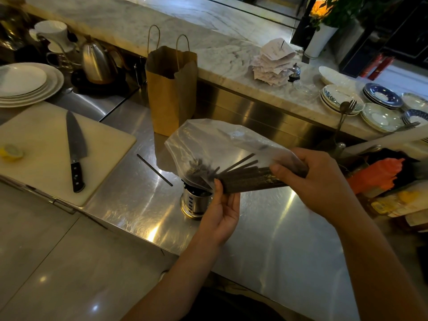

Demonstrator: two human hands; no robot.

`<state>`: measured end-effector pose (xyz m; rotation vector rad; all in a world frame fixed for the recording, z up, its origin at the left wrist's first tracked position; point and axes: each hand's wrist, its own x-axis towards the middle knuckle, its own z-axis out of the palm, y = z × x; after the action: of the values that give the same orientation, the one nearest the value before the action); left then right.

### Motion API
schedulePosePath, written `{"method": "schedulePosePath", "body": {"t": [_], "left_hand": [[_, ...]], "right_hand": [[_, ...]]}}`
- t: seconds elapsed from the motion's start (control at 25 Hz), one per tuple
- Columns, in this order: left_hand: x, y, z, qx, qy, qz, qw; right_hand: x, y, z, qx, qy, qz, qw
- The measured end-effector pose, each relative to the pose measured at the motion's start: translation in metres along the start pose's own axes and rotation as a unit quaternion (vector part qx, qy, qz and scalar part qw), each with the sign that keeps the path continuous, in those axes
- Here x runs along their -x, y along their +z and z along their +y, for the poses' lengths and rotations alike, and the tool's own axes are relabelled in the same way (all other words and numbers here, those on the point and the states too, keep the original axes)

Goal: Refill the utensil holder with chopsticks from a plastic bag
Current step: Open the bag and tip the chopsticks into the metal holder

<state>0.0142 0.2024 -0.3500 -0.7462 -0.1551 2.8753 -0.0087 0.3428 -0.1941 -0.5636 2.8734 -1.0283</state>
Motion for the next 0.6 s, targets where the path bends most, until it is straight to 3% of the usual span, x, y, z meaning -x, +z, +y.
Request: {"method": "schedulePosePath", "body": {"t": [0.6], "left_hand": [[-0.0028,0.0013,-0.0046,-0.022,-0.006,0.018,1.0]], "right_hand": [[-0.0029,-0.0063,0.001,0.006,-0.012,-0.001,1.0]]}}
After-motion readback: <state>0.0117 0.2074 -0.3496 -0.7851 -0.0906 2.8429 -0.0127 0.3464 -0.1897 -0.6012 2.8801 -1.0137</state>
